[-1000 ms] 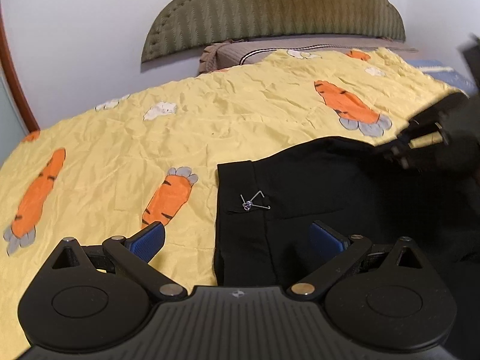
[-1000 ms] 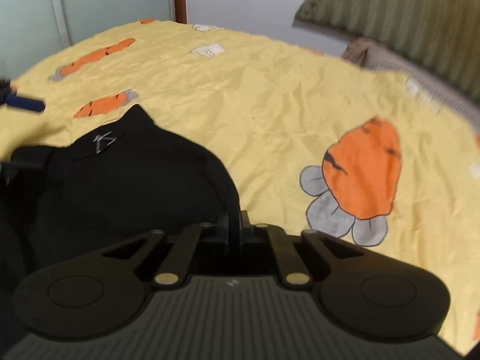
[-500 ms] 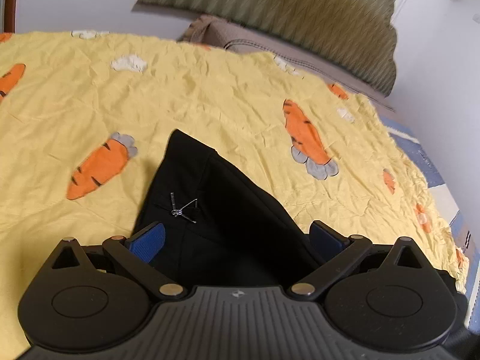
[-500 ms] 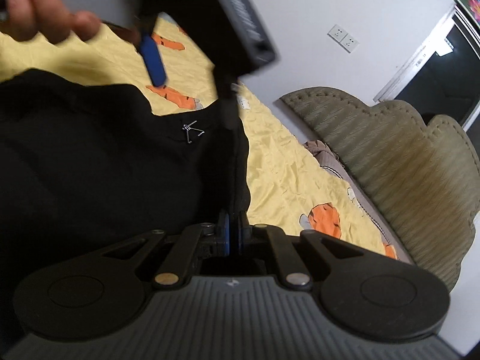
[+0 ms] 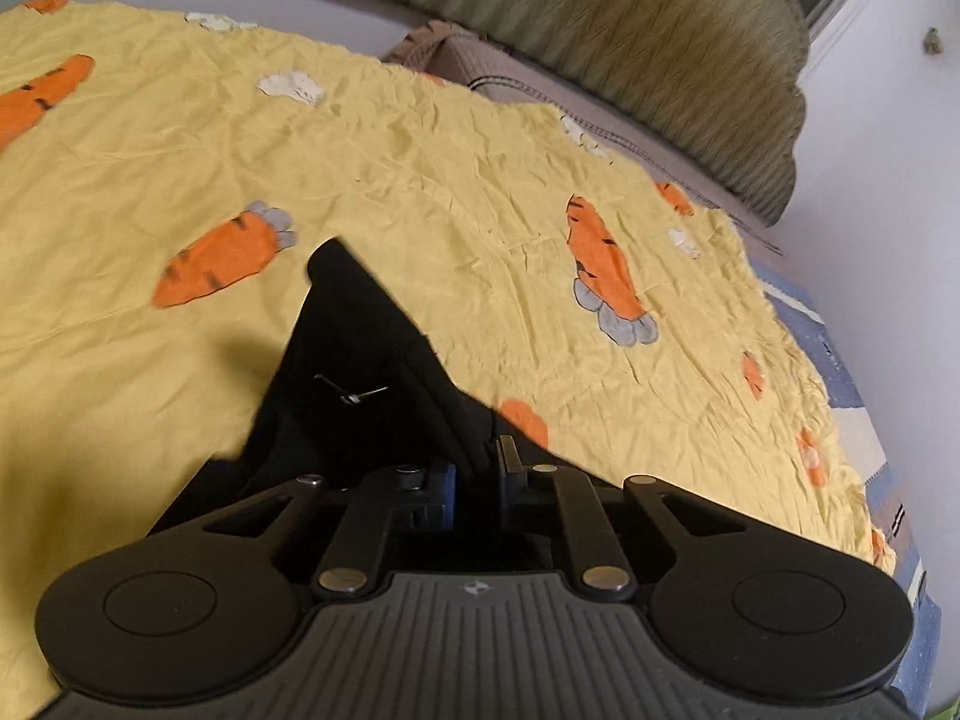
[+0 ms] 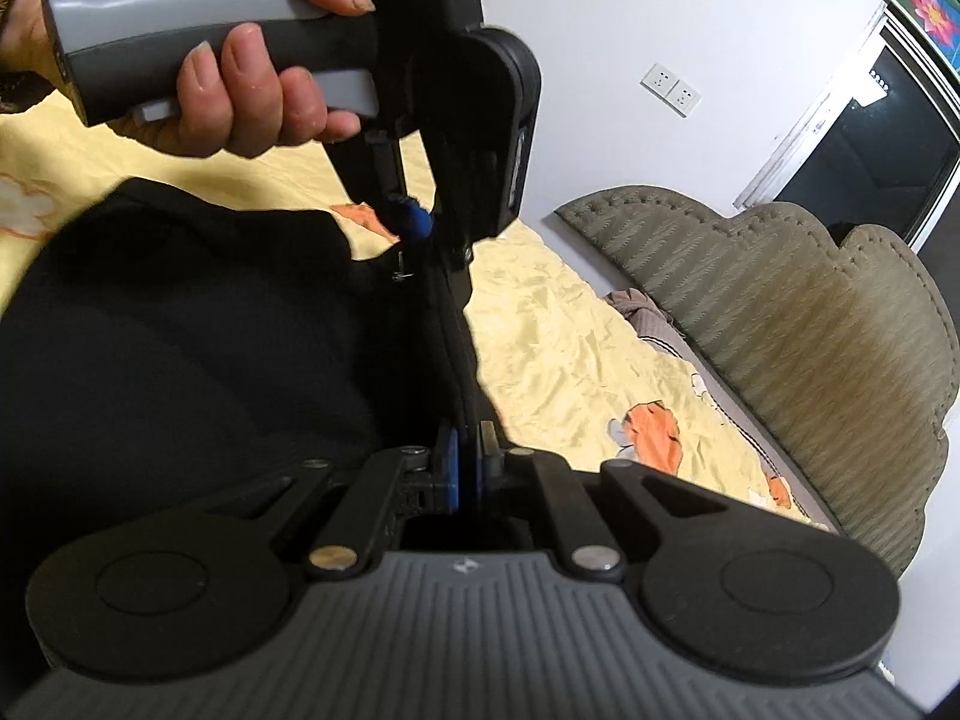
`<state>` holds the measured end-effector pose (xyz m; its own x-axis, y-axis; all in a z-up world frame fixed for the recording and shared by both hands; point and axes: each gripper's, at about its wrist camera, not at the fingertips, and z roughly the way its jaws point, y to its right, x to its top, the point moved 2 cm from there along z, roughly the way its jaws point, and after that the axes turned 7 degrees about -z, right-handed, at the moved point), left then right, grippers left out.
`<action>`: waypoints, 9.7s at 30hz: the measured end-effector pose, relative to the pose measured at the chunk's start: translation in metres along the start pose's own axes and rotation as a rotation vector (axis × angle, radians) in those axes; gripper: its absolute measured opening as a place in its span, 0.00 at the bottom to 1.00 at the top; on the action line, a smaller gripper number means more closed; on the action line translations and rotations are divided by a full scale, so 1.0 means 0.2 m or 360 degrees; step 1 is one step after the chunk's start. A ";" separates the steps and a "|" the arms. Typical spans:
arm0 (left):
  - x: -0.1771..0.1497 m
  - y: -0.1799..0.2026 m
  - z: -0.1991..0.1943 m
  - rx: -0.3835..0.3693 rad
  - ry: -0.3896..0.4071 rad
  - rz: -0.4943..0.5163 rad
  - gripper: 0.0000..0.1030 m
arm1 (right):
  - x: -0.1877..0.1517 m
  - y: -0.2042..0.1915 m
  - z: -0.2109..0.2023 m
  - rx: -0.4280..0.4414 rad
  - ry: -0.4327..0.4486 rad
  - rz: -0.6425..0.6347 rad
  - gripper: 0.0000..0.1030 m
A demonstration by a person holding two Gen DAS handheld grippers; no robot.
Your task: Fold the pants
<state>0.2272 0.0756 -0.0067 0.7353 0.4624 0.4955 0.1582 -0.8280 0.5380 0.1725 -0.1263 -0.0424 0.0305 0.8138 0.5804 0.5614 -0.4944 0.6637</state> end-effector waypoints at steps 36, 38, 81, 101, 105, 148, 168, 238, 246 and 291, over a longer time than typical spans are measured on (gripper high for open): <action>-0.59 -0.24 -0.55 0.0400 0.0162 0.0301 0.27 | -0.06 -0.41 -0.60 0.0118 0.0035 0.0355 0.22; -0.60 -0.12 -0.56 0.0422 0.0199 0.0487 0.28 | -0.18 -0.27 -0.72 0.0031 0.0043 0.0599 0.22; -1.37 1.00 0.13 -0.0171 -0.0031 0.1756 0.09 | -1.74 1.46 -1.19 -0.0981 -0.0095 0.2569 0.05; -1.52 0.84 -0.17 -0.0500 -0.0382 0.1702 0.08 | -2.17 0.65 -1.84 -0.1138 -0.0048 0.3029 0.05; -1.49 0.84 -0.24 -0.0581 -0.0418 0.1672 0.07 | -2.17 0.55 -1.90 -0.1179 -0.0022 0.3018 0.05; -1.05 0.61 -0.15 0.0141 0.0153 0.1092 0.59 | -1.21 0.42 -1.34 -0.1129 -0.0094 0.1844 0.08; -0.93 0.52 -0.07 0.0128 0.0183 0.0953 0.75 | -0.46 0.14 -1.11 -0.0417 0.0135 0.1057 0.54; -1.03 0.14 -0.44 0.0025 0.0217 0.1608 0.79 | -0.24 -0.44 -0.76 -0.0074 -0.0378 0.0134 0.11; -1.12 0.22 -0.42 -0.0134 0.0114 0.1915 0.75 | -0.23 -0.36 -0.77 -0.0054 -0.0339 0.0329 0.02; -0.72 0.09 -0.32 -0.0019 0.0007 0.1297 0.30 | -0.32 -0.26 -0.87 -0.0084 -0.0232 0.0823 0.13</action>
<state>0.0820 0.0149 -0.0243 0.6139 -0.2824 0.7372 -0.4325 -0.9015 0.0148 -0.0025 -0.2063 -0.0325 0.4082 0.4924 0.7687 0.4006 -0.8532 0.3339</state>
